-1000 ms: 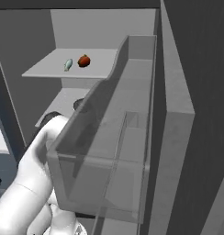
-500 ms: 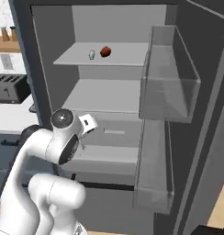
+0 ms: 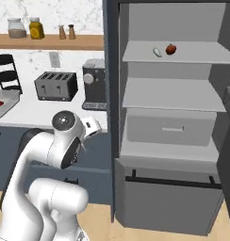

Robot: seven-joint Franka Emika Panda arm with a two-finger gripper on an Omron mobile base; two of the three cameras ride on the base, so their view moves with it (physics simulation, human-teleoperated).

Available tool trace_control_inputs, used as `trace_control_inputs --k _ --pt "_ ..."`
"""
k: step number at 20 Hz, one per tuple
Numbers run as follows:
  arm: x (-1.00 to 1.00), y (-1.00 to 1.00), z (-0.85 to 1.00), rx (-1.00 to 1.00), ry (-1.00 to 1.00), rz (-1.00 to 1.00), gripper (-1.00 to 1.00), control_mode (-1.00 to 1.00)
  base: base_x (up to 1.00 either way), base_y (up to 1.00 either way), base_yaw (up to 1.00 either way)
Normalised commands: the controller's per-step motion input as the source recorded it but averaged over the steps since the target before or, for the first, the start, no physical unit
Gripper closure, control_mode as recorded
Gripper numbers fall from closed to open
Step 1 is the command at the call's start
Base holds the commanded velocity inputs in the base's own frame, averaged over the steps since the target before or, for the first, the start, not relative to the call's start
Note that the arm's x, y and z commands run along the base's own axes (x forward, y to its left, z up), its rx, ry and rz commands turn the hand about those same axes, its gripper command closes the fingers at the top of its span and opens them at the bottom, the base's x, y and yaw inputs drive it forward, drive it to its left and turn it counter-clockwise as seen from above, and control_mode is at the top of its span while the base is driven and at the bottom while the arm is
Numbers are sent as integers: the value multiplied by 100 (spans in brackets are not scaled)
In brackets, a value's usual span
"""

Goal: Place one bell pepper and one fish in each tupperware on the nearby counter, to pack two identical lunches.

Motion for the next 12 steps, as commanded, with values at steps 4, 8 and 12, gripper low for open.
trace_control_inputs --k 4,8,12 --pt "0 0 0 0 0 0 100 100 11 100 0" --pt "0 0 0 0 0 0 100 100 44 100 0" --pt "0 0 0 0 0 0 100 100 88 100 -4"
